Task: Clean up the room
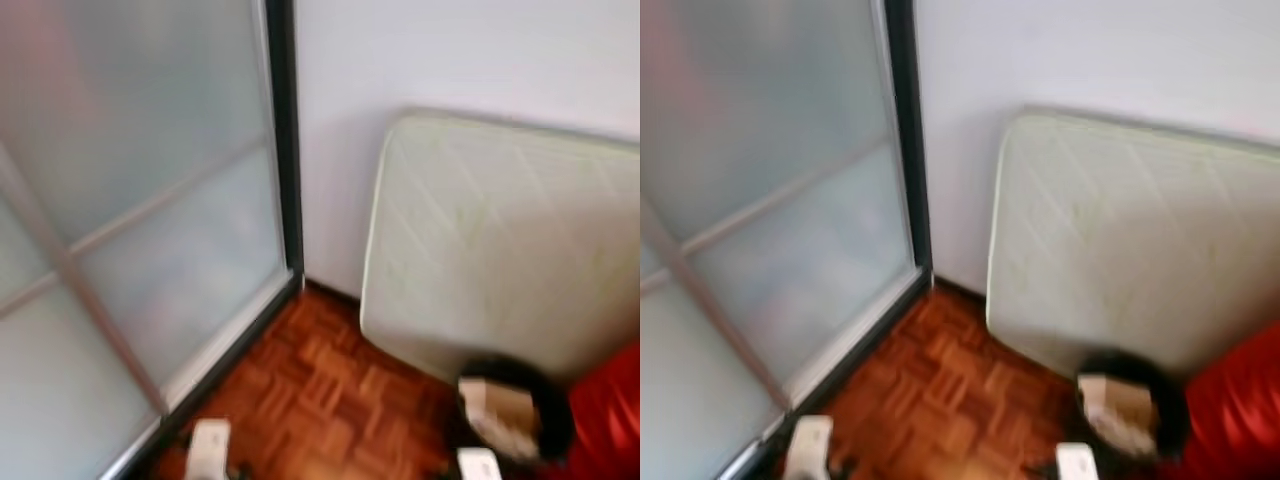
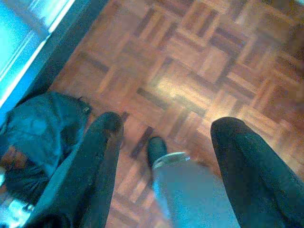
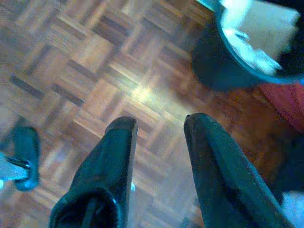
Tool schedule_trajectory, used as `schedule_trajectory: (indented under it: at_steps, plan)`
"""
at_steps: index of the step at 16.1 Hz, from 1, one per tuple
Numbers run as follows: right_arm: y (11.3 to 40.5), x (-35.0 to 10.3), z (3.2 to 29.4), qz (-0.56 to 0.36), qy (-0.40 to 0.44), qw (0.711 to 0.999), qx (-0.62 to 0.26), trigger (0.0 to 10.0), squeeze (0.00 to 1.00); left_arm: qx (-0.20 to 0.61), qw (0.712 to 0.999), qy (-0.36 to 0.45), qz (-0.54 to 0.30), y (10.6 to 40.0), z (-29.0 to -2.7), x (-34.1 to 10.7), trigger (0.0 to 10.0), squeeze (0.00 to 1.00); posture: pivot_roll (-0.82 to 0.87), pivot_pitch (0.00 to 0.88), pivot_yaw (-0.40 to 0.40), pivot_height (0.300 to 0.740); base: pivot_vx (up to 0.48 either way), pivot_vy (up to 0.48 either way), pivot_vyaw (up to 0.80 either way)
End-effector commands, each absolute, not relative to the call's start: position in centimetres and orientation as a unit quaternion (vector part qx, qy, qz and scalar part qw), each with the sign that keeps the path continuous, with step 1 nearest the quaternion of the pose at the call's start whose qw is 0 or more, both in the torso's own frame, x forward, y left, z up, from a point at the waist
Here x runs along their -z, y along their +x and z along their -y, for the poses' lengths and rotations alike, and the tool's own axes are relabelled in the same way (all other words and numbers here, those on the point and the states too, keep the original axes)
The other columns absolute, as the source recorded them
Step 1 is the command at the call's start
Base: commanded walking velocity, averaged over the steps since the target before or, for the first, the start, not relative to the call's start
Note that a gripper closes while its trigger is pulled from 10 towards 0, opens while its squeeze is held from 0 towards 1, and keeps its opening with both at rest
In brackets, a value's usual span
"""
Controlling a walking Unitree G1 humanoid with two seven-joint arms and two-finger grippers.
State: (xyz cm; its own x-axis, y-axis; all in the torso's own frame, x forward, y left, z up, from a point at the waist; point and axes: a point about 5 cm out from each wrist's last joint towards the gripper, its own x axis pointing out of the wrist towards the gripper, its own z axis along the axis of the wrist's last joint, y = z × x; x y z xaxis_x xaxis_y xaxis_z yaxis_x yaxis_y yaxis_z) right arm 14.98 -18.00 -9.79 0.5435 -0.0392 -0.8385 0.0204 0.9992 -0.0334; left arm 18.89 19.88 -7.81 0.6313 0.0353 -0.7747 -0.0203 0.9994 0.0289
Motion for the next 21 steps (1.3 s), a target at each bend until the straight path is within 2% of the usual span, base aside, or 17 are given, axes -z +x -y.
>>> schedule_trajectory:
  at_steps: [1, 4, 9, 21]
  plan:
    - [15.8, 9.47, 17.72, -0.464, -0.01, 0.886, 0.013, 10.0, 0.0, -0.016, 0.9, 0.008, -0.436, 18.69, -19.81, 7.95, 10.0, 0.0, -0.04, 0.0, -0.053, 0.74, 0.337, 0.0, 0.0]
    - [15.81, 9.47, 17.75, -0.464, -0.01, 0.885, 0.012, 10.0, 0.0, -0.016, 0.9, 0.007, -0.436, 18.7, -19.77, 7.96, 10.0, 0.0, -0.04, 0.0, -0.054, 0.74, 0.341, 0.0, 0.0]
    - [15.89, 9.43, 17.72, -0.463, -0.014, 0.886, 0.004, 10.0, 0.0, -0.015, 0.9, 0.005, -0.436, 18.72, -19.76, 7.95, 10.0, 0.0, -0.04, 0.0, -0.055, 0.74, 0.34, 0.0, 0.71]
    - [15.81, 9.47, 17.74, -0.463, -0.002, 0.886, 0.02, 10.0, 0.0, -0.015, 0.9, 0.005, -0.435, 18.75, -19.78, 7.93, 10.0, 0.0, -0.04, 0.0, -0.054, 0.74, 0.341, 0.0, 0.0]
